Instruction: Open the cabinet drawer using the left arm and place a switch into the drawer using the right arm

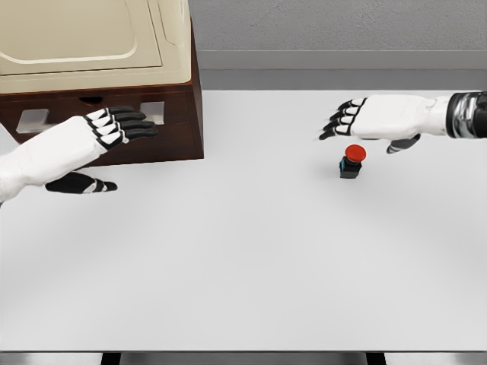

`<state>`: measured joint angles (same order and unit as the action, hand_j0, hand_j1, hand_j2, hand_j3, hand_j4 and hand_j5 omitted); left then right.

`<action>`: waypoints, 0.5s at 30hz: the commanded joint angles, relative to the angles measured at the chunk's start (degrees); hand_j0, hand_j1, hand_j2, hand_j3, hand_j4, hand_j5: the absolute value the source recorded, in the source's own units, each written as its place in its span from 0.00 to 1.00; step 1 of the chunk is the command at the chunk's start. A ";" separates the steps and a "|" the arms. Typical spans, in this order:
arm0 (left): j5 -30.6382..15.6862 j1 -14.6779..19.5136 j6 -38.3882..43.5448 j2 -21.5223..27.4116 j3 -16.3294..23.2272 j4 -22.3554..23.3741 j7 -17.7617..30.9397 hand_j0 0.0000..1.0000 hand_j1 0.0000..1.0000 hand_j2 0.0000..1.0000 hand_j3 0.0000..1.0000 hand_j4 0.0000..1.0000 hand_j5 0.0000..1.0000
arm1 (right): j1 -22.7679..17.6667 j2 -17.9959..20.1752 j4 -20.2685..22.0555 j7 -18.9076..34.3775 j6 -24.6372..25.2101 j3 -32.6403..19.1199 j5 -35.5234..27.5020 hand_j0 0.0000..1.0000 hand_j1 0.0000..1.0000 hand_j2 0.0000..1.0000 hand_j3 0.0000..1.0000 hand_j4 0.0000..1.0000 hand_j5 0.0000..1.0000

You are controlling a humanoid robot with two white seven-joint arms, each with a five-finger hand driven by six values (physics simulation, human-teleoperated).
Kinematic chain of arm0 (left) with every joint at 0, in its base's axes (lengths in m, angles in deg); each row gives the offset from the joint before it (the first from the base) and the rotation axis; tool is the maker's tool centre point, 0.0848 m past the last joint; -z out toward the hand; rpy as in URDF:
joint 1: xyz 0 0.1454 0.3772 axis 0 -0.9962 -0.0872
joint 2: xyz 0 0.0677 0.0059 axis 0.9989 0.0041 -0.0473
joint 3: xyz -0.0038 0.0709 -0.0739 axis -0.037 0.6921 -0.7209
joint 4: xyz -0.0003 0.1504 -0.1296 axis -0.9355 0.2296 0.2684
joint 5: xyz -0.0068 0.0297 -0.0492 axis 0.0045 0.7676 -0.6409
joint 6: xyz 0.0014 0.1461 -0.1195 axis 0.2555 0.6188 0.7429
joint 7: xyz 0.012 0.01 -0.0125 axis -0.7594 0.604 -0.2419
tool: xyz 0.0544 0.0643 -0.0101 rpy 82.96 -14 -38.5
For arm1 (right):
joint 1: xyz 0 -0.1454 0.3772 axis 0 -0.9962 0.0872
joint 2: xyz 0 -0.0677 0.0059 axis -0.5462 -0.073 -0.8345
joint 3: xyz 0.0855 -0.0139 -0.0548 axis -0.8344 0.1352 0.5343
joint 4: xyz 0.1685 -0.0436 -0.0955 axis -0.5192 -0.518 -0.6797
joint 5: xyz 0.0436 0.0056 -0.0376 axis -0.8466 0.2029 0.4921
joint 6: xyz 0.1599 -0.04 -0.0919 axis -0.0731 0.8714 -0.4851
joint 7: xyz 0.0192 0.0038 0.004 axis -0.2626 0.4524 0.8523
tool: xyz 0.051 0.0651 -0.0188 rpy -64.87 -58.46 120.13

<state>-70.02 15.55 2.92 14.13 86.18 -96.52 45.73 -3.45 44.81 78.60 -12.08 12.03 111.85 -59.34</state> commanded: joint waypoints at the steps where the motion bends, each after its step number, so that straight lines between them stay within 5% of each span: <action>1: -1.18 0.26 0.05 -0.02 1.47 -0.01 1.50 1.00 1.00 1.00 1.00 1.00 1.00 | -0.09 -0.47 -3.33 -0.02 0.14 0.08 0.24 1.00 1.00 1.00 1.00 1.00 1.00; 15: -1.10 4.13 8.42 -0.46 4.20 1.66 1.59 1.00 1.00 1.00 1.00 1.00 1.00 | -2.29 -0.56 -3.07 -0.02 0.14 -0.01 1.74 1.00 1.00 1.00 1.00 1.00 1.00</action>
<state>-70.78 19.69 10.45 13.66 89.58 -95.08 47.34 -5.65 44.24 75.53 -12.08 12.04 111.93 -57.46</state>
